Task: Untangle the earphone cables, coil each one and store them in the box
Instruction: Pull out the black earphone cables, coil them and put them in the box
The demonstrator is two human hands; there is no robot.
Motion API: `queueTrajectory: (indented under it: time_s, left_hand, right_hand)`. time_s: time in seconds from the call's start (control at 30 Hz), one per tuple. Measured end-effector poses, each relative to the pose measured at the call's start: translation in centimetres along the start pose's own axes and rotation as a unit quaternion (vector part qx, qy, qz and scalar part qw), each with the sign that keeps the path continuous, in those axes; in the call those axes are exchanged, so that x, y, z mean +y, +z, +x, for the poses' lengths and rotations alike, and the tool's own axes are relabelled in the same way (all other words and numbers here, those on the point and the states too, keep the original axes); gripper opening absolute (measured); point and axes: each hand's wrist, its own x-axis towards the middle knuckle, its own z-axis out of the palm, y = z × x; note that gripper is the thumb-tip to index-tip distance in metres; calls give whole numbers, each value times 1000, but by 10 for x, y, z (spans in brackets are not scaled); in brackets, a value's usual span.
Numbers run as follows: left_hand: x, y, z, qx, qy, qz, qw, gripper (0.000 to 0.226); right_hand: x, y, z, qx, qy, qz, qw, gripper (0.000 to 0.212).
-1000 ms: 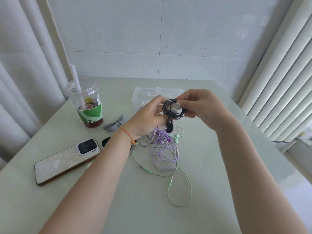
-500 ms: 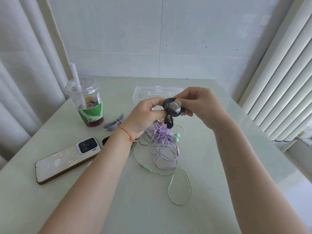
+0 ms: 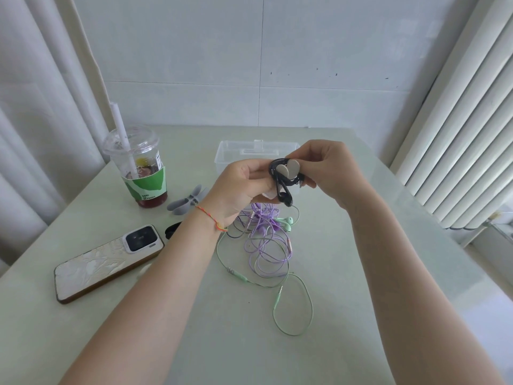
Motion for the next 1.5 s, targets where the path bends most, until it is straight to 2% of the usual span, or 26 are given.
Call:
queueTrajectory:
  time_s: [0.17, 0.37, 0.47, 0.63, 0.8, 0.93, 1.07, 1.27, 1.4, 1.5]
  left_hand:
    - [8, 0, -2, -27, -28, -21, 999, 33]
    - [6, -2, -2, -26, 4, -50, 998, 32]
    - [3, -4, 2, 13, 12, -40, 999, 40]
    - [0, -7, 3, 43, 30, -59, 997, 35]
    - [6, -3, 4, 66, -7, -157, 985, 29]
    - [5, -2, 4, 78, 4, -87, 993, 20]
    - [3, -4, 4, 130, -21, -93, 987, 15]
    - [0, -3, 7, 228, -7, -141, 963, 17]
    - [0, -8, 9, 247, -24, -183, 951, 30]
    - [-2, -16, 10, 254, -34, -149, 955, 35]
  right_hand:
    - [1, -1, 0, 12, -2, -9, 1000, 14]
    - [3, -3, 1, 12, 6, 10, 1000, 9]
    - [4, 2, 1, 11, 15, 6, 1000, 4]
    - [4, 3, 3, 27, 22, 12, 999, 6]
    - [2, 6, 2, 55, 9, -4, 998, 7]
    - [-2, 11, 1, 73, -25, 4, 997, 12]
    - [-2, 14, 1, 91, -36, -7, 995, 14]
    - [7, 29, 3, 132, -25, 14, 991, 13]
    - [9, 29, 1, 74, 40, 77, 993, 24]
    - [11, 16, 4, 15, 82, 42, 996, 35]
